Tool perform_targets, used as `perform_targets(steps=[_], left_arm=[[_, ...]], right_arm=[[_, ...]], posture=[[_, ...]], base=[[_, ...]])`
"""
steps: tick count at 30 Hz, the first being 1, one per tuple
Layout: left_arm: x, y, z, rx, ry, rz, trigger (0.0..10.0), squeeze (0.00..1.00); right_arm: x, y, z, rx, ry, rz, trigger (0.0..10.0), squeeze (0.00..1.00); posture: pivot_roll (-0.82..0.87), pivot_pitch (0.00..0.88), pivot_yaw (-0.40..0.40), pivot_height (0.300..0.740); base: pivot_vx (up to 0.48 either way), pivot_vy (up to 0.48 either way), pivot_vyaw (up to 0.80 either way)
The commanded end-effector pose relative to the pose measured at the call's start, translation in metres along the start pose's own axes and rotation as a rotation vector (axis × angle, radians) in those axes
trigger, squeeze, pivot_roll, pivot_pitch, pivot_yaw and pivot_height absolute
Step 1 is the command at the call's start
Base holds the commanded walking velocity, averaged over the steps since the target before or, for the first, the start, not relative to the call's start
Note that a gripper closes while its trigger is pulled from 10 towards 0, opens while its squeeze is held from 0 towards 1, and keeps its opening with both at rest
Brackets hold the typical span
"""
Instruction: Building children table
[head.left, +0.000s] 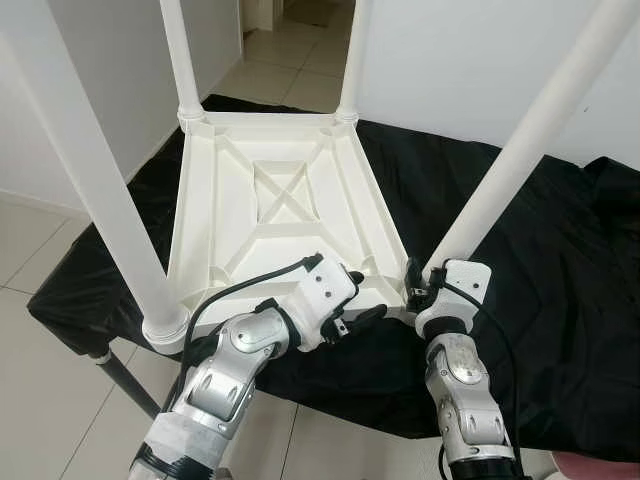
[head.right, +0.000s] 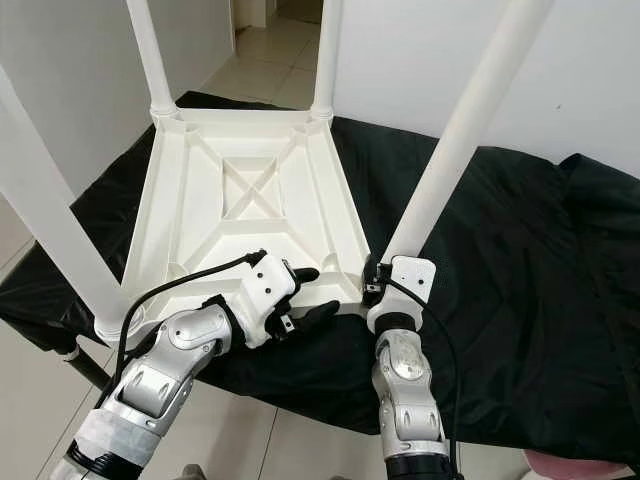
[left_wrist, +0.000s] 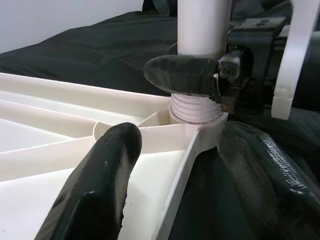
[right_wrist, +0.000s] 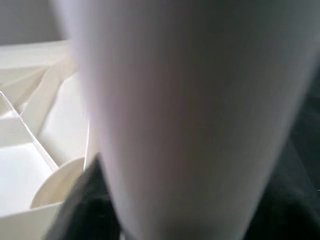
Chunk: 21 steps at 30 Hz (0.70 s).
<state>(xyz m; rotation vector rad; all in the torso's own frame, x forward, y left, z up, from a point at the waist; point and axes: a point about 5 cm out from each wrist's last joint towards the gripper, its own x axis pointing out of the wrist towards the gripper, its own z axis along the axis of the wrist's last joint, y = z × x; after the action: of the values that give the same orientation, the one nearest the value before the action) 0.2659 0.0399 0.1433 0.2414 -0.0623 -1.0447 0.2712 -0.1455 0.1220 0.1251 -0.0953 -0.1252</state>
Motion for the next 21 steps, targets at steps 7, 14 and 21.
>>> perform_targets(steps=[7,14,21], left_arm=[[0.003,0.000,0.001,0.003,0.001,0.044,10.0,0.00],[0.005,0.000,0.001,0.003,-0.004,0.038,10.0,0.00],[0.006,0.001,0.002,0.004,-0.006,0.032,10.0,0.00]], right_arm=[[-0.004,-0.017,0.004,-0.003,-0.021,0.013,10.0,1.00],[-0.006,-0.034,0.000,-0.046,0.002,0.220,10.0,0.00],[0.004,-0.036,0.002,-0.071,0.034,0.396,10.0,0.00]], posture=[[-0.05,0.000,-0.077,0.740],[-0.06,0.000,-0.072,0.740],[-0.06,0.000,-0.064,0.740]], base=[[0.000,0.000,0.00],[0.000,0.000,0.00],[0.000,0.000,0.00]])
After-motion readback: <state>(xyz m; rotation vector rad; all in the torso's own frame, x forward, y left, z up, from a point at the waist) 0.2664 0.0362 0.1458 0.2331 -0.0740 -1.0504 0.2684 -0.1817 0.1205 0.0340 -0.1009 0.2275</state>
